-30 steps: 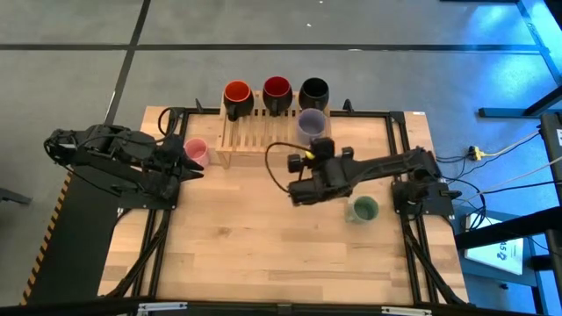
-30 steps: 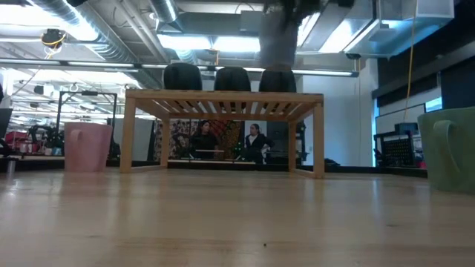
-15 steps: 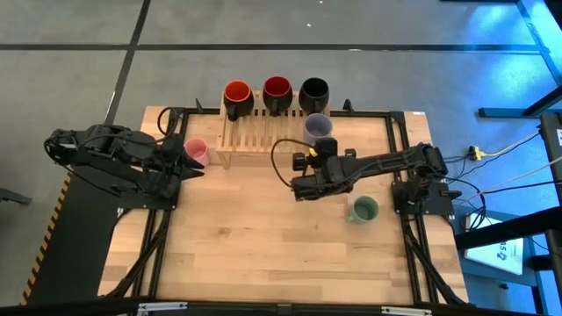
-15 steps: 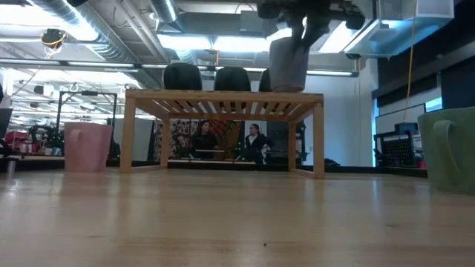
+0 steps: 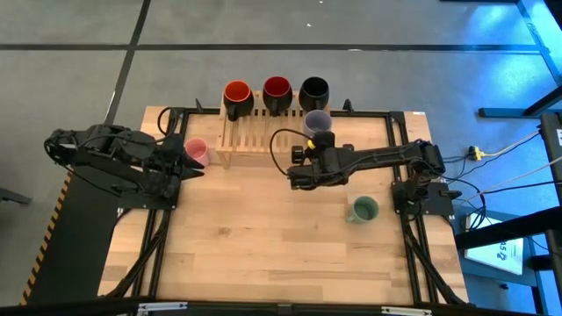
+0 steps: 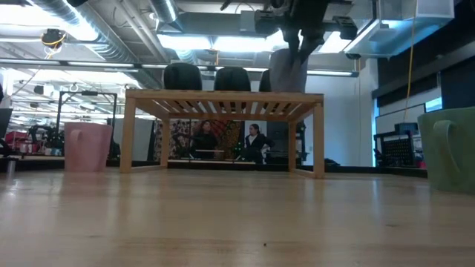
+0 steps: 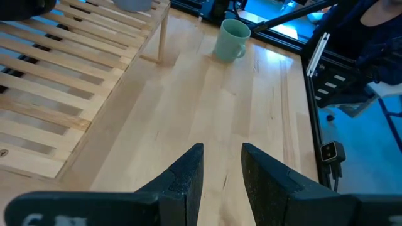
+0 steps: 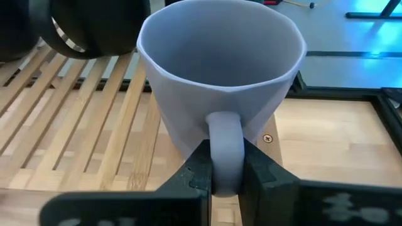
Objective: Place coffee mugs
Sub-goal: Put the blue mug on the shelf
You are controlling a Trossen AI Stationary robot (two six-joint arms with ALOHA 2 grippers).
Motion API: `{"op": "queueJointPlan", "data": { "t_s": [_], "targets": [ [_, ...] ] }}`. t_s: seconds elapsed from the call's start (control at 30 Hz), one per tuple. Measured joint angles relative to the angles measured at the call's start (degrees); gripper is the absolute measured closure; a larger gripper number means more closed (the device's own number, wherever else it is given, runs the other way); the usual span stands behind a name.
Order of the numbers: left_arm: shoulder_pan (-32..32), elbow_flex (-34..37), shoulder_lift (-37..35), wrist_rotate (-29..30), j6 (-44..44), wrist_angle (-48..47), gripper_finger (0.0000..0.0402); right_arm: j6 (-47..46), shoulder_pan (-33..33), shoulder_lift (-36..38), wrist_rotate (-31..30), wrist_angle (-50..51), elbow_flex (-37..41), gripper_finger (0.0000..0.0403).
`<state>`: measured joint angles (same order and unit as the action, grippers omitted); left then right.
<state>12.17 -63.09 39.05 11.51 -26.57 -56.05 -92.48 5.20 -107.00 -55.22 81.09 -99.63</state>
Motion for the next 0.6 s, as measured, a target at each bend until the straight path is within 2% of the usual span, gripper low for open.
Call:
{"op": "queueJointPlan", "data": {
  "t_s": [0.27,0.6],
  "targets": [
    [0.0,0.0,0.0,0.0,0.0,0.0,0.0299,0.0,0.0,0.0,0.2,-0.1,0.0,0.0379],
    [0.0,0.0,0.0,0.0,0.1,0.0,0.0299,1.6,-0.4,0.0,1.4,-1.2,0.0,0.0298]
  ]
}}
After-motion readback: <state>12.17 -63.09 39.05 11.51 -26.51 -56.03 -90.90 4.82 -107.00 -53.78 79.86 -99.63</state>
